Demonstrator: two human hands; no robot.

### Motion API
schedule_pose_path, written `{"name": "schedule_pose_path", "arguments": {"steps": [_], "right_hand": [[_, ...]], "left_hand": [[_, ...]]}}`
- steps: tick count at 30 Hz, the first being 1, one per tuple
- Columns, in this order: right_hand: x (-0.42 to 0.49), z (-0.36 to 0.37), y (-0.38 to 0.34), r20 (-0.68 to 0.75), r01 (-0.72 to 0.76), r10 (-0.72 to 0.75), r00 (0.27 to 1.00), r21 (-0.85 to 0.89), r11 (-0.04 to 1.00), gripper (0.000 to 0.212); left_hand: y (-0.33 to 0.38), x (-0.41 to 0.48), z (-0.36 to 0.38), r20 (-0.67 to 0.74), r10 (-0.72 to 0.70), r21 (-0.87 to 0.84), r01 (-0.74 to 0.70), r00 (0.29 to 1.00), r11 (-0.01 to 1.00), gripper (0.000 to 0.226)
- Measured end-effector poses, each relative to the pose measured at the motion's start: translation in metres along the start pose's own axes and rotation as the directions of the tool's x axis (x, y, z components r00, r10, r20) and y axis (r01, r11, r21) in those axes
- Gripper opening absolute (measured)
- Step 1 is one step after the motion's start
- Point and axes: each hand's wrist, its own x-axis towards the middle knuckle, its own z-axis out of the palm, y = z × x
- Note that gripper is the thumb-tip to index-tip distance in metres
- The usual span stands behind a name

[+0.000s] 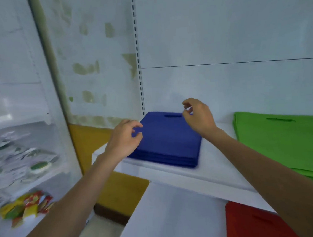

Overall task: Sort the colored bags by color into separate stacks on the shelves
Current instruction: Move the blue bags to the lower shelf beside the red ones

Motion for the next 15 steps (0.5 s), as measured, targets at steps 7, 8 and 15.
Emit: {"name": "schedule_pose_path", "arguments": {"steps": [7, 8, 15], "right_hand": [[0.001, 0.018, 0.010, -0.078, -0.381, 0.374, 0.924, -0.267, 0.885, 0.041], [-0.002, 0.022, 0.011, -0.081, -0.464, 0.462, 0.883, -0.290, 0.837, 0.042], [-0.022, 0.044, 0.028, -0.152, -0.661, 0.652, 0.743, -0.318, 0.679, 0.020]], "left_hand": [[-0.073, 0.057, 0.006, 0.200, -0.121, -0.010, 0.126, 0.972, 0.992, 0.036], [-0.078, 0.062, 0.011, 0.238, -0.154, -0.040, 0.168, 0.959, 0.985, 0.038], [-0.094, 0.069, 0.034, 0.187, -0.162, -0.212, 0.201, 0.969, 0.956, 0.023]]}}
